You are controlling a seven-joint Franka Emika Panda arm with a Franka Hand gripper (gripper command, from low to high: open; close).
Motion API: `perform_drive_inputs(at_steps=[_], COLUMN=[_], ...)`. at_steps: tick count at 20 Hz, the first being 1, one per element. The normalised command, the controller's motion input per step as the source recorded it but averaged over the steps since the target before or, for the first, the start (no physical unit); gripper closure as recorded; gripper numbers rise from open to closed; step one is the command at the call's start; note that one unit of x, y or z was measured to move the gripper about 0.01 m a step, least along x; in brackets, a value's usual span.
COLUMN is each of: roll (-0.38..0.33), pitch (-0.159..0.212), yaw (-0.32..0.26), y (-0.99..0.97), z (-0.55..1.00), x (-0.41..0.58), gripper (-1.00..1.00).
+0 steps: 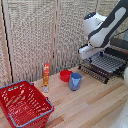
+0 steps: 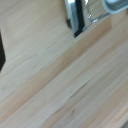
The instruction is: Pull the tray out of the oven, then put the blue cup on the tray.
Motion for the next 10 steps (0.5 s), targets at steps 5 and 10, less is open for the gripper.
perform_drive_inputs(at_steps=[5,10], roll=[0.262,0.218], pitch=[-0.008,-0.082], yaw=[-0.230,-0.213], y=[0.23,0.30], z=[0.25,0.22], x=[0.010,0.017], gripper=[-1.00,-1.00])
